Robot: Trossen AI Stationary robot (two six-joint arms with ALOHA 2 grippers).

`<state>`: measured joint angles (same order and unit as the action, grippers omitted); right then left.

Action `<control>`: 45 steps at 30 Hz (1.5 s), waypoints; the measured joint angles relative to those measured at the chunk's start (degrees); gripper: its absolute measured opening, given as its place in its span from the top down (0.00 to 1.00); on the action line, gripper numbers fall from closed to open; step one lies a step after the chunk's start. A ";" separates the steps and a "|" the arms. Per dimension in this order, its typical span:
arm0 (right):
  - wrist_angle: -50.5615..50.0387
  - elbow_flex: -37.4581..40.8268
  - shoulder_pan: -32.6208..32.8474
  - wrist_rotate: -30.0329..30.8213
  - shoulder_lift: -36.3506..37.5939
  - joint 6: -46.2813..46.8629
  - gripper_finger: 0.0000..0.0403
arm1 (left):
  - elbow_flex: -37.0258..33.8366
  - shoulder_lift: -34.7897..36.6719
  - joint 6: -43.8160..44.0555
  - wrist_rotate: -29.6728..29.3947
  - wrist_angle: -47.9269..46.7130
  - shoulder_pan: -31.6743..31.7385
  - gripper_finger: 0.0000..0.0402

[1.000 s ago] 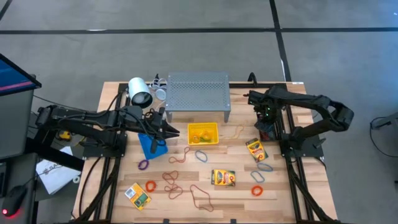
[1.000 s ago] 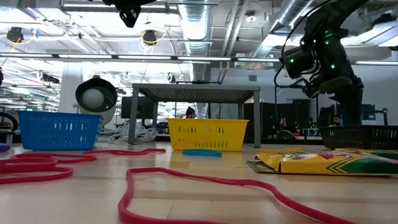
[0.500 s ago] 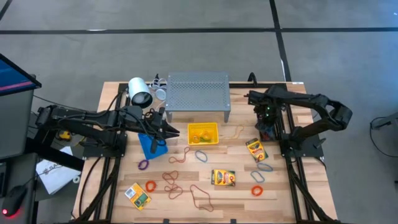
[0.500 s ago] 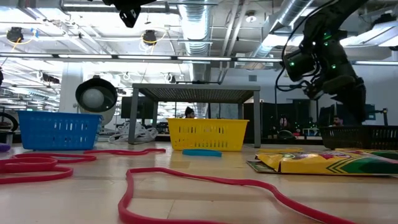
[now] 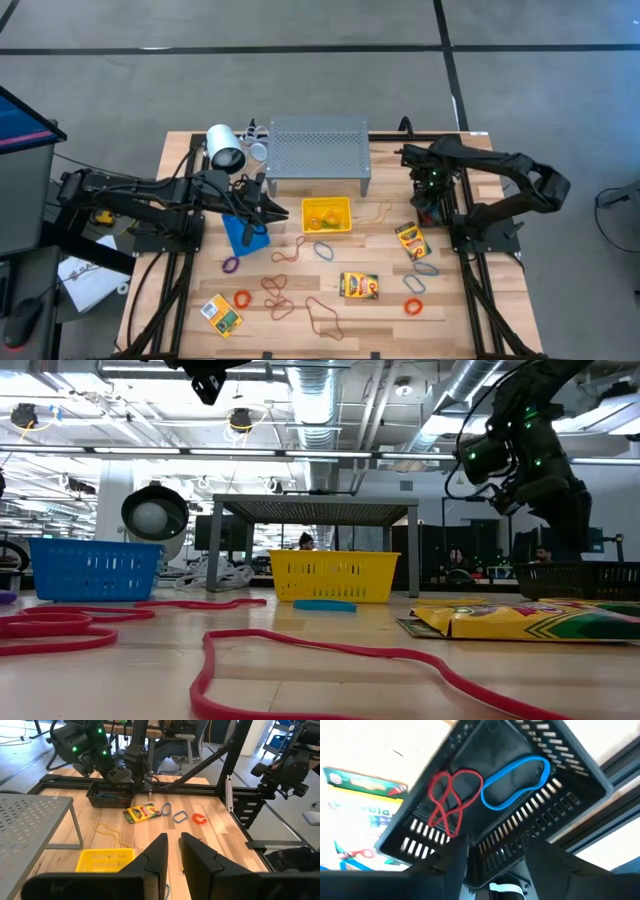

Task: Pick & Place Office Desk Supplies
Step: Put the crayon box into the blue bin

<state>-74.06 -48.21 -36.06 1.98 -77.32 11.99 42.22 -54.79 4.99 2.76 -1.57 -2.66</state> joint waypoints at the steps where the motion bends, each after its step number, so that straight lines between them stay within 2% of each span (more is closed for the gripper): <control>1: 0.34 0.00 0.35 0.03 0.86 0.01 0.59 | 0.00 -0.02 0.02 0.00 -0.01 0.00 0.88; 7: 0.88 -0.78 4.43 -2.03 7.05 0.81 0.77 | 0.09 -2.47 4.38 0.30 1.59 0.00 0.88; 10: 2.03 -2.59 8.03 -5.62 9.65 2.11 0.84 | 0.13 -6.95 7.67 4.07 5.54 0.02 0.88; 13: 4.61 -4.42 13.66 -8.41 11.20 3.70 0.88 | 0.09 -12.51 11.18 8.80 10.82 0.00 0.88; 18: 10.14 -7.43 24.65 -9.77 12.54 5.93 0.92 | 0.07 -20.64 20.98 16.39 20.52 -0.51 0.88; 23: 16.83 -8.52 36.70 -9.44 12.09 7.18 0.94 | 0.07 -27.08 30.51 18.63 27.49 -3.91 0.88; 29: 23.45 -8.52 48.07 -6.27 6.67 9.06 0.99 | 0.04 -34.61 41.04 16.82 37.65 -8.62 0.88; 35: 29.14 -8.52 56.59 -4.94 -3.08 9.74 0.99 | 0.82 -42.35 48.31 11.23 40.20 -11.44 0.88; 40: 35.23 -8.52 60.99 -5.16 -11.46 10.56 1.00 | 4.29 -49.21 50.96 10.27 42.81 -12.66 0.88; 45: 37.75 -8.52 62.73 -5.15 -15.32 12.79 1.00 | 7.77 -52.98 50.99 10.52 43.09 -13.08 0.88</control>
<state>-36.31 -56.73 26.66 -3.17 -92.64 24.78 49.99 -107.76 55.99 13.28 41.52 -15.73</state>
